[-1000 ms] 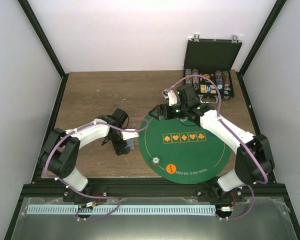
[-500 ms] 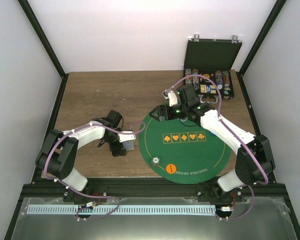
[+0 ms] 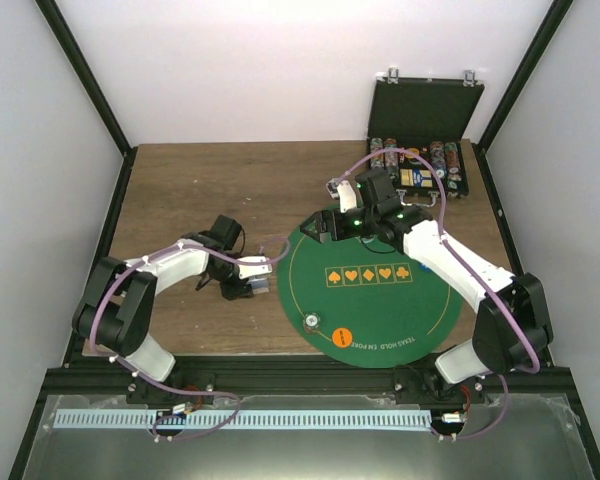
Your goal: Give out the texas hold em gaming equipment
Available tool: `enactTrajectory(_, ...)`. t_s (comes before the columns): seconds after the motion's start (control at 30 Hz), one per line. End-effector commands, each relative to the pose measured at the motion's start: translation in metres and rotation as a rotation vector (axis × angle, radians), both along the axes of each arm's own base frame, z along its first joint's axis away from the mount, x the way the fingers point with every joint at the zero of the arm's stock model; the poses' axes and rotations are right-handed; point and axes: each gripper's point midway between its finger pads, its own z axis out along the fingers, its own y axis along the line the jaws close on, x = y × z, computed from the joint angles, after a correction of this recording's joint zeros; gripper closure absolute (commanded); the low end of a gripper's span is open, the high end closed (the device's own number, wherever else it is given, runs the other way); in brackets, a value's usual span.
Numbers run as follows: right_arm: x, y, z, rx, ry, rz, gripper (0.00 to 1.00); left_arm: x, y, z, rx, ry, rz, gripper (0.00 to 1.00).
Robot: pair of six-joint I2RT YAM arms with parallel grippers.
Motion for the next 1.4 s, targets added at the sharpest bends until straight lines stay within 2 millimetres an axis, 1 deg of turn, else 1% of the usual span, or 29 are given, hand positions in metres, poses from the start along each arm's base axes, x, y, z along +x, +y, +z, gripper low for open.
enactTrajectory(0.0, 0.0, 0.0, 0.017, 0.022, -0.04, 0.008, 0.08, -0.013, 0.005, -0.001, 0.008, 0.03, 0.007, 0.49)
enactTrajectory(0.17, -0.01, 0.005, 0.018, 0.084, -0.023, 0.062, 0.06, 0.001, 0.002, 0.037, -0.017, -0.047, 0.048, 0.49)
enactTrajectory(0.37, -0.024, 0.021, 0.019, 0.211, 0.043, 0.184, 0.06, 0.001, 0.003, 0.083, -0.023, -0.087, 0.066, 0.49)
enactTrajectory(0.43, -0.028, 0.03, 0.017, 0.263, 0.08, 0.234, 0.08, -0.002, 0.003, 0.1, -0.037, -0.094, 0.064, 0.49)
enactTrajectory(0.5, -0.032, 0.043, 0.013, 0.308, 0.124, 0.289, 0.1, -0.005, 0.0, 0.118, -0.056, -0.115, 0.053, 0.49)
enactTrajectory(0.6, -0.035, 0.066, 0.012, 0.347, 0.142, 0.369, 0.11, -0.012, -0.006, 0.135, -0.063, -0.145, 0.022, 0.49)
enactTrajectory(0.73, -0.041, 0.092, 0.013, 0.395, 0.168, 0.461, 0.13, -0.016, -0.01, 0.147, -0.045, -0.147, 0.006, 0.49)
enactTrajectory(0.8, -0.043, 0.1, 0.013, 0.413, 0.175, 0.496, 0.13, -0.016, -0.012, 0.151, -0.045, -0.153, 0.002, 0.49)
enactTrajectory(0.93, -0.047, 0.107, 0.009, 0.428, 0.201, 0.523, 0.15, -0.013, -0.014, 0.157, -0.047, -0.172, -0.001, 0.5)
enactTrajectory(1.17, -0.051, 0.118, -0.002, 0.43, 0.247, 0.544, 0.19, -0.007, -0.017, 0.159, -0.048, -0.187, 0.005, 0.5)
enactTrajectory(1.37, -0.057, 0.13, -0.009, 0.439, 0.293, 0.574, 0.24, -0.002, -0.021, 0.164, -0.062, -0.208, 0.011, 0.5)
